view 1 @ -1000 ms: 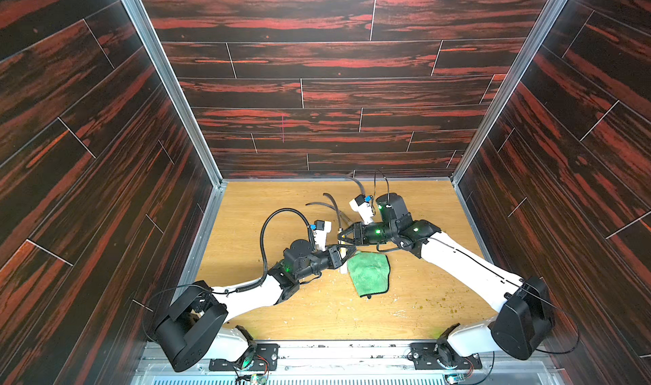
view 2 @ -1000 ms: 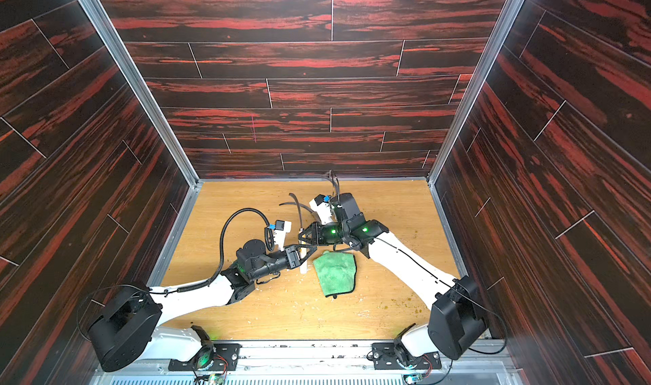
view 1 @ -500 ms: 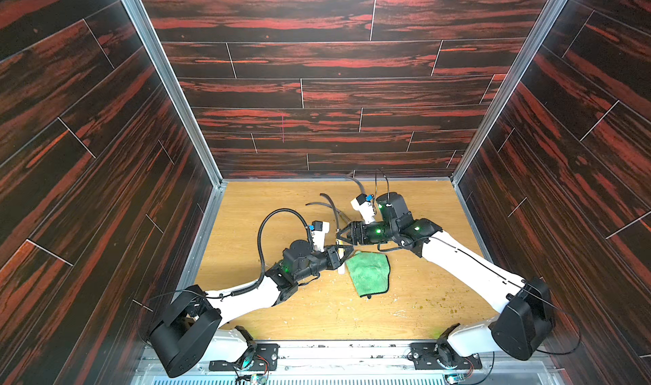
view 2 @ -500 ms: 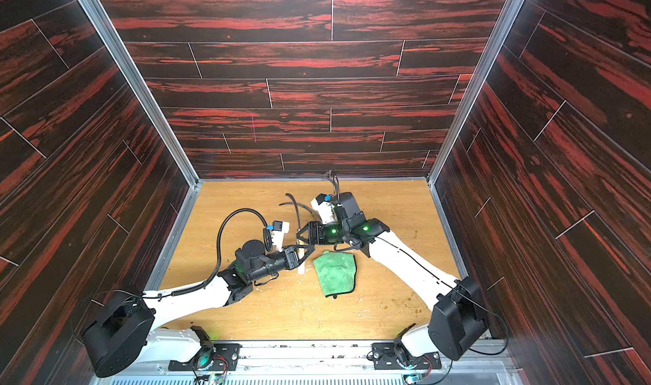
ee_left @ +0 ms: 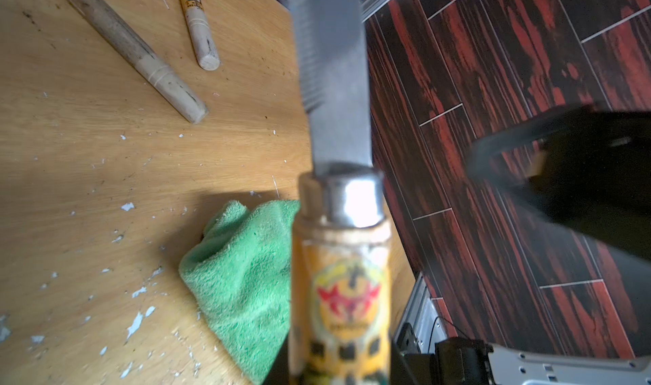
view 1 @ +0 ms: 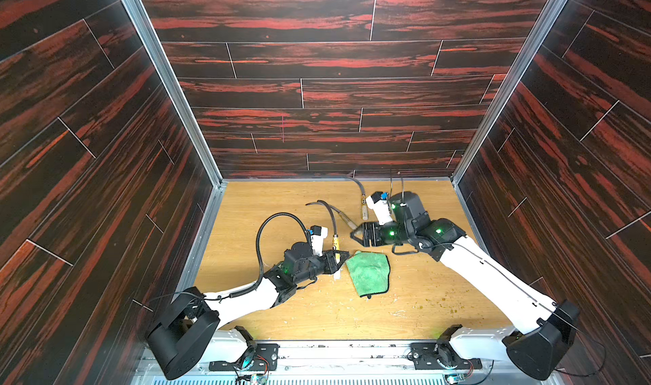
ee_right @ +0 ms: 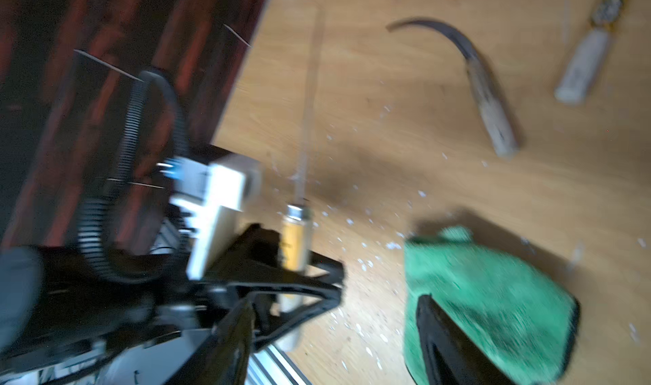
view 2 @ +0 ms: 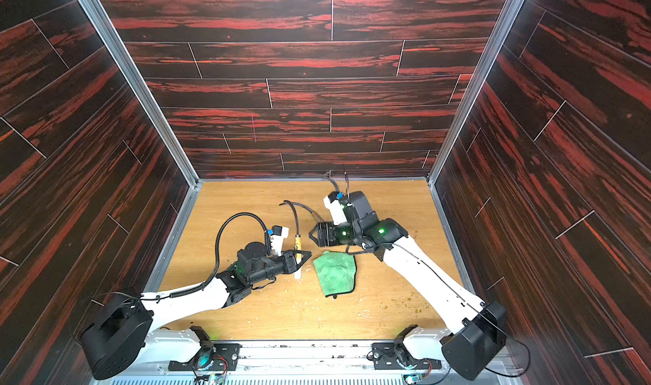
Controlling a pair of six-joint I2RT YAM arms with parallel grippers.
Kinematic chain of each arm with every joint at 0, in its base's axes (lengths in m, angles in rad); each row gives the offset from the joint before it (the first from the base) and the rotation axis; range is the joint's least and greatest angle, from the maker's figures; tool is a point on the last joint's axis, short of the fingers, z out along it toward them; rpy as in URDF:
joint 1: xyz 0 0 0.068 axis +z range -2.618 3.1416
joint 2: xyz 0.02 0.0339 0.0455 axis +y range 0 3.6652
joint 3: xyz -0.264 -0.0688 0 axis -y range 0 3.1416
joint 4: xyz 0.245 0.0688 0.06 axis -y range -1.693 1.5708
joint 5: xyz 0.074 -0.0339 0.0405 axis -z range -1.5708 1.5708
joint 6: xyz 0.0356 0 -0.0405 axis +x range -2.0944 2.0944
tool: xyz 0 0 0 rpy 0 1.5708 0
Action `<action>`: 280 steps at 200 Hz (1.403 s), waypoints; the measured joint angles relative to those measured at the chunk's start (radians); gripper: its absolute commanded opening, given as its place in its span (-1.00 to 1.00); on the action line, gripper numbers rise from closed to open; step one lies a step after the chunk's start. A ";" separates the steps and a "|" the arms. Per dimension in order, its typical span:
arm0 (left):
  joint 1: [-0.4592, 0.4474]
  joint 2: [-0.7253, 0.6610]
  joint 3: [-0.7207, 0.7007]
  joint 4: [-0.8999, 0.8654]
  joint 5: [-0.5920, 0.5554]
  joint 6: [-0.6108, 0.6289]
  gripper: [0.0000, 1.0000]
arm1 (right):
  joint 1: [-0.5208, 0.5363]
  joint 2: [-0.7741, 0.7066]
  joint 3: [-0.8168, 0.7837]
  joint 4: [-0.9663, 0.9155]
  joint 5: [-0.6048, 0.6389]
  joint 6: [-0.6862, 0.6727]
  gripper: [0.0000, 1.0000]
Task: Wipe small sickles with rags
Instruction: Pick up the rag from the center of the board.
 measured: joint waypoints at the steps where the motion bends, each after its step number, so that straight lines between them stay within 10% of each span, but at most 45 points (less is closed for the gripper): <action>1: 0.000 -0.001 0.000 0.000 0.001 0.000 -1.00 | 0.000 0.000 -0.002 -0.002 0.001 -0.001 0.51; 164: 0.032 -0.237 -0.182 0.000 0.166 0.001 -1.00 | 0.000 0.381 -0.199 0.023 0.072 -0.039 0.60; 179: 0.032 -0.248 -0.183 0.000 0.162 -0.003 -1.00 | -0.001 0.421 -0.199 0.036 0.085 -0.041 0.43; 196: 0.033 -0.255 -0.183 -0.001 0.158 -0.006 -1.00 | -0.008 0.435 -0.195 0.035 0.100 -0.043 -0.55; 208: 0.034 -0.256 -0.183 -0.003 0.157 -0.007 -1.00 | -0.023 0.442 -0.195 0.039 0.104 -0.042 -0.82; 280: 0.037 -0.222 -0.183 -0.019 0.174 -0.014 -1.00 | -0.039 0.306 -0.228 0.063 0.042 -0.052 -0.93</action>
